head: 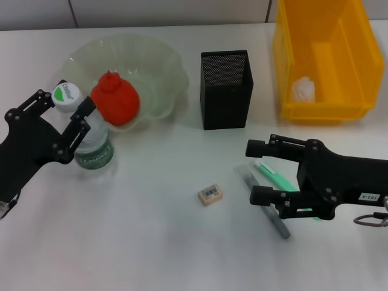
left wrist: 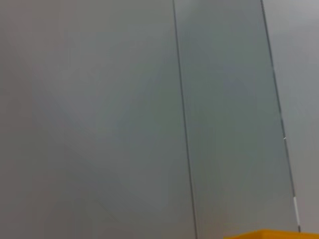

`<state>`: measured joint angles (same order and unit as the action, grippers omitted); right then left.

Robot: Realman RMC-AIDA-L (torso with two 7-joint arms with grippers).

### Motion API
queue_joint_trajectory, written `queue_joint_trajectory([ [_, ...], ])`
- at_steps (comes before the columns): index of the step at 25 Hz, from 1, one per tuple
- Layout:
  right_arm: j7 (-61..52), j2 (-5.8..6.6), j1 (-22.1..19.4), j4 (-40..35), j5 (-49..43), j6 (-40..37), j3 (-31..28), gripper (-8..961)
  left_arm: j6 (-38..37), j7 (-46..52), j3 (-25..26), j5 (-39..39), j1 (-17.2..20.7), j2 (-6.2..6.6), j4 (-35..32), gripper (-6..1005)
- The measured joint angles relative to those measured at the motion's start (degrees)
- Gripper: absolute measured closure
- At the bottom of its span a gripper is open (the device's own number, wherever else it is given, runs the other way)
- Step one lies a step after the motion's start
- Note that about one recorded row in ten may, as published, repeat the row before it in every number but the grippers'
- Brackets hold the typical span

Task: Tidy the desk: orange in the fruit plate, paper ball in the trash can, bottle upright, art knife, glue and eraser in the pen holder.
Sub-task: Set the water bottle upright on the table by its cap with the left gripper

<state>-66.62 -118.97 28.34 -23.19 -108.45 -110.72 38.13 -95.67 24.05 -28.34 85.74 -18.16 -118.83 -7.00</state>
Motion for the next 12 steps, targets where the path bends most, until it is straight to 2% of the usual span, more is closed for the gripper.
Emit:
queue_joint_trajectory([
  [6, 0.0, -0.03, 0.0, 0.2, 0.0, 0.0, 0.0, 110, 2.2, -0.1, 3.0, -0.4, -0.9, -0.18, 2.8, 401],
  [12, -0.1, -0.03, 0.1, 0.2, -0.1, -0.3, 0.0, 110, 0.9, 0.4, 7.0, -0.7, -0.7, -0.10, 4.8, 383],
])
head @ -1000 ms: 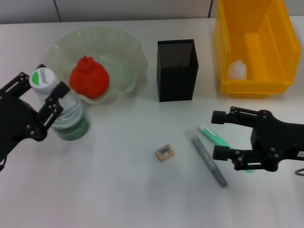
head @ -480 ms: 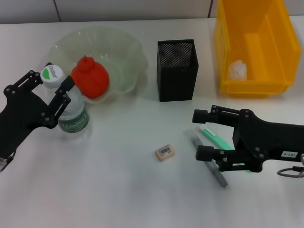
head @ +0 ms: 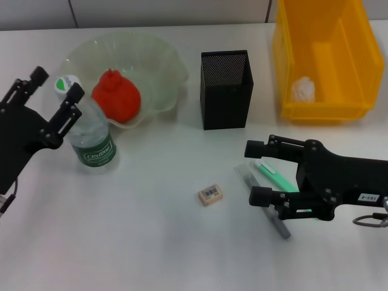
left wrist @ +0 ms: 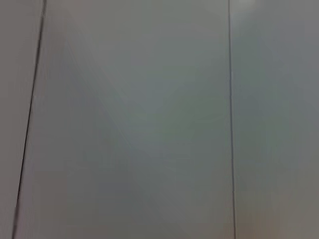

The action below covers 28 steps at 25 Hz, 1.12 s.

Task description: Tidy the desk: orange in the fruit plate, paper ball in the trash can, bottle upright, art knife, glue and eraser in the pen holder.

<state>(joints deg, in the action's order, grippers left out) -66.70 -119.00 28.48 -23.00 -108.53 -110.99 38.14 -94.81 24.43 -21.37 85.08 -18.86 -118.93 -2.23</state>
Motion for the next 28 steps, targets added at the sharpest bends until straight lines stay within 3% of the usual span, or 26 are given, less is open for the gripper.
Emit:
queue_joint_trajectory([
  [4, -0.3, 0.00, 0.1, -0.3, 0.1, -0.2, -0.4, 110, -9.0, 2.1, 1.1, -0.5, 2.1, 0.43, -1.0, 371],
  [6, -0.4, 0.02, 0.1, -0.3, 0.3, -0.2, -0.5, 110, -11.4, 3.9, 1.5, -0.5, 2.8, 0.55, -1.6, 285],
  [8, -1.5, 0.39, 0.0, -1.0, 1.2, -0.2, -1.9, 110, -15.7, 10.5, 0.7, 0.6, 3.9, 0.73, -6.2, 242],
  [9, -4.4, 0.80, -0.4, -3.5, 2.2, -0.2, -3.4, 110, -18.3, 18.0, -2.9, 3.7, 4.2, 1.28, -13.2, 242],
  [10, -4.4, 0.80, -0.4, -3.5, 2.2, -0.2, -3.4, 110, -18.3, 18.0, -2.9, 3.7, 4.2, 1.28, -13.2, 242],
  [12, -11.1, 1.13, -1.0, -10.0, 2.6, -0.1, -4.2, 110, -19.1, 21.2, -5.2, 5.4, 4.3, 1.66, -16.5, 242],
  [13, -16.2, 1.17, -1.3, -15.2, 2.3, 0.0, -4.0, 110, -19.5, 25.8, -9.6, 8.0, 4.2, 2.48, -20.7, 242],
  [14, -26.0, 1.25, -1.8, -25.5, 0.7, 0.1, -2.9, 110, -19.5, 30.5, -14.8, 10.3, 3.7, 3.59, -24.4, 242],
  [15, -26.0, 1.25, -1.8, -25.5, 0.7, 0.1, -2.9, 110, -19.5, 30.5, -14.8, 10.3, 3.7, 3.59, -24.4, 242],
  [16, -32.5, 1.24, -1.9, -33.4, -1.4, 0.1, -1.8, 110, -19.5, 30.5, -14.8, 10.3, 3.7, 3.59, -24.4, 242],
  [17, -37.4, 1.21, -1.8, -38.7, -3.6, 0.1, -0.7, 110, -19.3, 35.1, -19.0, 14.9, 2.2, 4.85, -27.2, 242],
  [18, -42.9, 1.10, -1.5, -45.4, -7.0, 0.1, 0.9, 110, -19.2, 35.4, -19.1, 15.6, 2.0, 4.88, -27.3, 242],
  [19, -53.8, 0.89, 0.4, -57.3, -15.5, -0.3, 5.4, 110, -19.0, 35.7, -19.1, 16.6, 1.6, 4.89, -27.5, 242],
  [21, -57.9, 0.87, 1.5, -61.0, -19.7, -0.6, 7.8, 110, -18.4, 36.9, -18.9, 18.7, 0.7, 4.87, -27.8, 242],
  [22, -65.8, 0.67, 4.3, -66.9, -28.4, -1.5, 13.5, 110, -17.9, 37.9, -18.9, 19.3, 0.2, 4.73, -28.0, 242],
  [23, -65.8, 0.67, 4.3, -66.9, -28.4, -1.5, 13.5, 110, -17.9, 37.9, -18.9, 19.3, 0.2, 4.73, -28.0, 242],
  [24, -71.0, 0.29, 7.1, -68.7, -34.4, -1.7, 18.7, 110, -17.9, 37.9, -18.9, 19.3, 0.2, 4.73, -28.0, 242],
  [25, -71.0, 0.29, 7.1, -68.7, -34.4, -1.7, 18.7, 110, -17.9, 37.9, -18.9, 19.3, 0.2, 4.73, -28.0, 242],
  [28, -76.2, -0.03, 10.2, -67.4, -40.3, 0.0, 27.0, 110, -16.5, 38.3, -19.0, 19.7, -0.1, 4.42, -28.0, 242],
])
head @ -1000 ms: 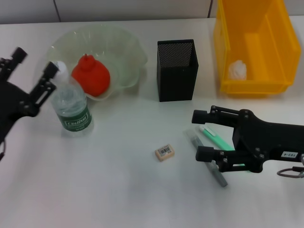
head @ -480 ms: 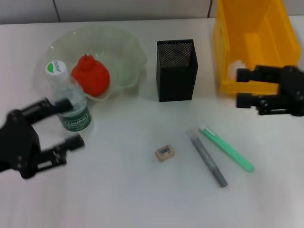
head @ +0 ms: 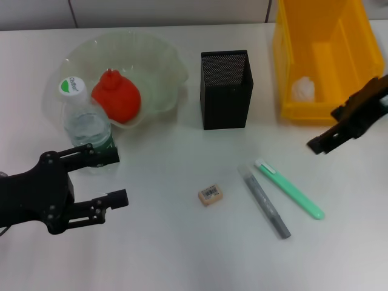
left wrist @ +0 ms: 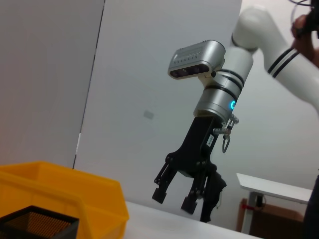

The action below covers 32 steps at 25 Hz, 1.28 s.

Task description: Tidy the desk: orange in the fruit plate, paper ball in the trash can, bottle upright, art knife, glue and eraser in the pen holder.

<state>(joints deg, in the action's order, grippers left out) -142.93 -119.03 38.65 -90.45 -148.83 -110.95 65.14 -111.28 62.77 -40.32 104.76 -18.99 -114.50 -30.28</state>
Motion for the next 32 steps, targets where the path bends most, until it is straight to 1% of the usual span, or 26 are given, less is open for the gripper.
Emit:
queue_joint_trajectory([
  [1, -3.4, -0.11, 1.4, 3.2, -2.7, 3.1, 6.9, 110, 0.6, 0.0, 0.0, 0.0, 0.0, -0.13, 0.0, 242],
  [2, -3.4, -0.11, 1.4, 3.2, -2.7, 3.1, 6.9, 110, 0.6, 0.0, 0.0, 0.0, 0.0, -0.13, 0.0, 242],
  [3, -4.7, -0.14, 2.0, 5.3, -3.5, 5.2, 10.1, 110, 2.1, 0.1, -0.1, 0.1, 0.0, -0.38, 0.1, 242],
  [5, -6.7, -0.28, 2.7, 8.7, -4.2, 9.2, 15.2, 110, 2.6, 0.1, -0.1, 0.1, 0.0, -0.49, 0.2, 242],
  [6, -8.4, -0.42, 3.3, 12.2, -4.2, 13.0, 19.4, 110, 2.8, 0.1, -0.1, 0.1, 0.0, -0.54, 0.3, 242],
  [7, -8.4, -0.42, 3.3, 12.2, -4.2, 13.0, 19.4, 136, 3.2, 0.1, -0.1, 0.1, 0.0, -0.67, 0.5, 242],
  [10, -9.9, -0.50, 4.1, 16.3, -4.1, 17.3, 23.5, 216, 3.5, 0.2, -0.1, 0.1, 0.0, -0.78, 0.5, 242],
  [11, -10.3, -0.55, 4.6, 18.7, -3.9, 19.5, 25.0, 260, 3.9, 0.2, -0.1, 0.1, 0.0, -0.88, 0.6, 242],
  [12, -10.3, -0.55, 4.6, 18.7, -3.9, 19.5, 25.0, 303, 3.9, 0.2, -0.1, 0.1, 0.0, -0.88, 0.6, 242],
  [15, -10.8, -0.60, 5.4, 22.1, -3.8, 22.4, 26.6, 434, 4.9, 0.2, -0.2, 0.1, 0.0, -1.08, 0.6, 242],
  [16, -10.8, -0.69, 6.0, 24.5, -3.4, 24.0, 27.5, 438, 5.4, 0.2, -0.2, 0.1, 0.0, -1.25, 0.5, 242],
  [21, -10.1, -0.75, 7.1, 28.7, -1.1, 26.4, 28.4, 456, 5.6, 0.0, -0.5, 0.2, -0.1, -1.56, 0.5, 242],
  [24, -10.0, -0.76, 7.4, 29.9, -0.9, 27.2, 28.6, 481, 5.7, -0.1, -0.6, 0.2, -0.2, -1.69, 0.5, 242],
  [25, -10.0, -0.76, 7.6, 30.4, -0.8, 27.7, 28.9, 489, 5.9, -0.1, -0.7, 0.4, -0.5, -1.92, 0.5, 242],
  [31, -10.0, -0.76, 7.9, 32.4, -0.2, 29.3, 31.2, 538, 6.0, 0.1, -0.7, 0.4, -0.5, -2.09, 0.6, 242],
  [32, -10.0, -0.76, 7.9, 32.4, -0.2, 29.3, 31.2, 574, 6.0, 0.1, -0.7, 0.4, -0.5, -2.15, 0.6, 242],
])
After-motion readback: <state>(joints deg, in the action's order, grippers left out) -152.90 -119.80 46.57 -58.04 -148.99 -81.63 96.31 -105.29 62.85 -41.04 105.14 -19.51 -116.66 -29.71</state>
